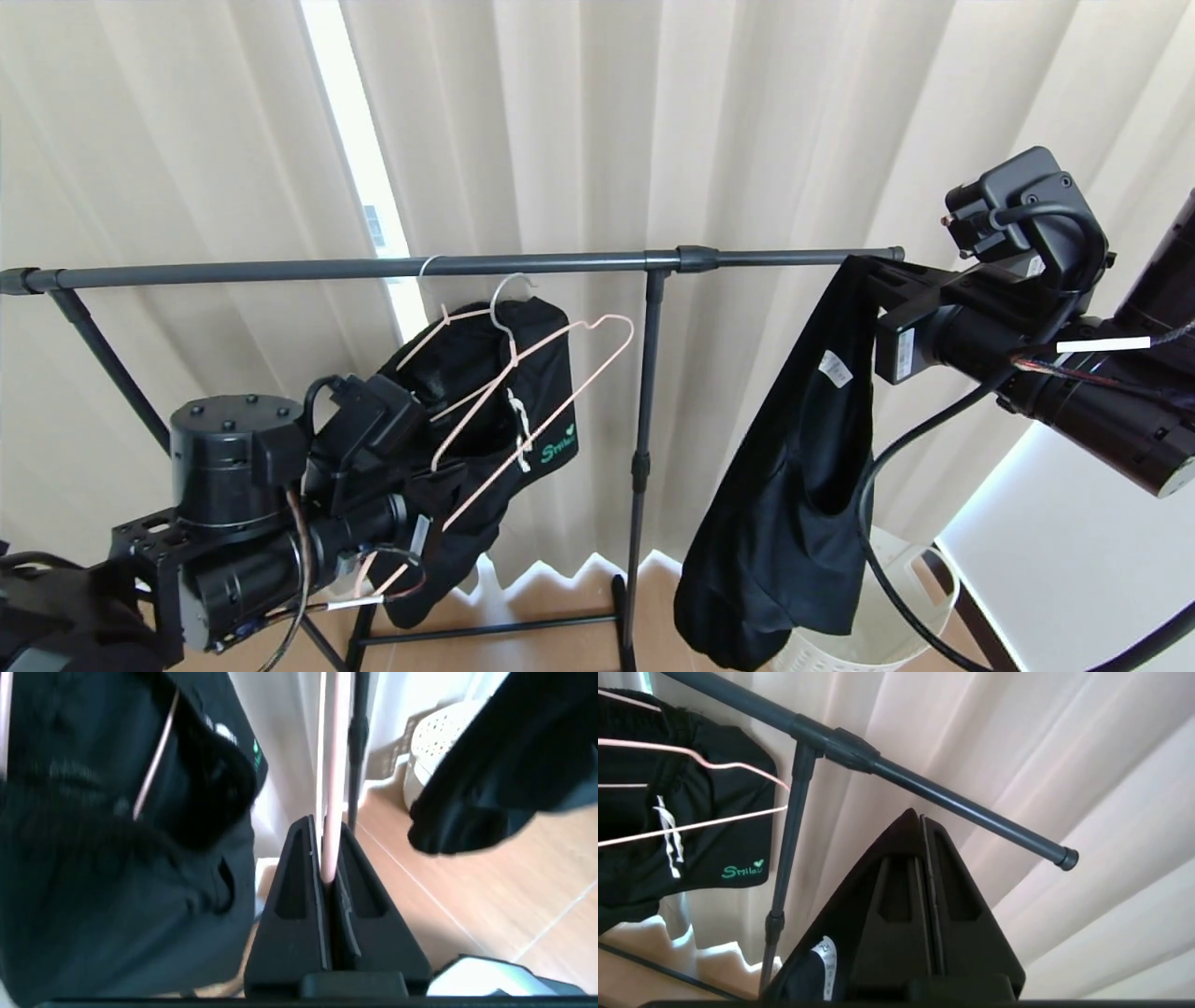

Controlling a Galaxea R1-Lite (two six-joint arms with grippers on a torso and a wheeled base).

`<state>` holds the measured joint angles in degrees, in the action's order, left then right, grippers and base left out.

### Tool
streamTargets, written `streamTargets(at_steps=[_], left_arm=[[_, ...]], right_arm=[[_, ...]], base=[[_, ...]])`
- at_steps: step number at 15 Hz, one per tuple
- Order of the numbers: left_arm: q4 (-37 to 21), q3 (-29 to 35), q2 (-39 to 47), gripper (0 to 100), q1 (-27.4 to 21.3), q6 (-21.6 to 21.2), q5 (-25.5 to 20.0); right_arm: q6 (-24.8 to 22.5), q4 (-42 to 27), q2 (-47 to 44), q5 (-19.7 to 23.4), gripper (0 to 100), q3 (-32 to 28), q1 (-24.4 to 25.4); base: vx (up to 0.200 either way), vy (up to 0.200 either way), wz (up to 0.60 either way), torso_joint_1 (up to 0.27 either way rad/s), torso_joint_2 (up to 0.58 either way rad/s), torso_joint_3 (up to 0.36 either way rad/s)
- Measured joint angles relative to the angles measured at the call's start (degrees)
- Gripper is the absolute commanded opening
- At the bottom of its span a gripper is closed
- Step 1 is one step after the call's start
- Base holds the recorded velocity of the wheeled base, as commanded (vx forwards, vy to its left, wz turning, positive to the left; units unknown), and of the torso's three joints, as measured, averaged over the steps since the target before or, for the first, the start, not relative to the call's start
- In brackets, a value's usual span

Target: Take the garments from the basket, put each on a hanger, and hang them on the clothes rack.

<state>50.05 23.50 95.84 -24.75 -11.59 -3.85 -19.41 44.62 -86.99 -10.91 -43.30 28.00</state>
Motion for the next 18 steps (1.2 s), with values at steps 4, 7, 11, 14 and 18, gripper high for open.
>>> streamTargets(at_steps=[4, 7, 11, 14, 18], left_arm=[[2.6, -8.1, -4.6, 0, 0.1, 1.6, -0.8], [2.8, -10.3, -6.9, 0, -0.1, 1.8, -5.6], [2.8, -10.4, -7.6, 0, -2.6, 2.0, -8.8], [3.0, -10.3, -7.1, 0, -5.4, 1.8, -10.2], [5.2, -11.4, -6.9, 0, -6.8, 1.8, -12.4]], right_arm=[[0.0, -0.1, -0.3, 0.0, 0, 0.0, 0.0], [0.0, -0.2, -0.6, -0.4, 0, -0.2, -0.1], [-2.8, 0.1, -1.8, -2.8, 0, -1.0, -3.3], [-3.7, 0.2, -3.0, -4.3, 0, -2.0, -4.9], [-3.9, 1.0, -6.2, -6.3, 0, -3.6, -5.5]], base=[[0.000, 0.000, 0.00, 0.000, 0.00, 0.000], [0.000, 0.000, 0.00, 0.000, 0.00, 0.000], [0.000, 0.000, 0.00, 0.000, 0.00, 0.000], [0.000, 0.000, 0.00, 0.000, 0.00, 0.000], [0.000, 0.000, 0.00, 0.000, 0.00, 0.000]])
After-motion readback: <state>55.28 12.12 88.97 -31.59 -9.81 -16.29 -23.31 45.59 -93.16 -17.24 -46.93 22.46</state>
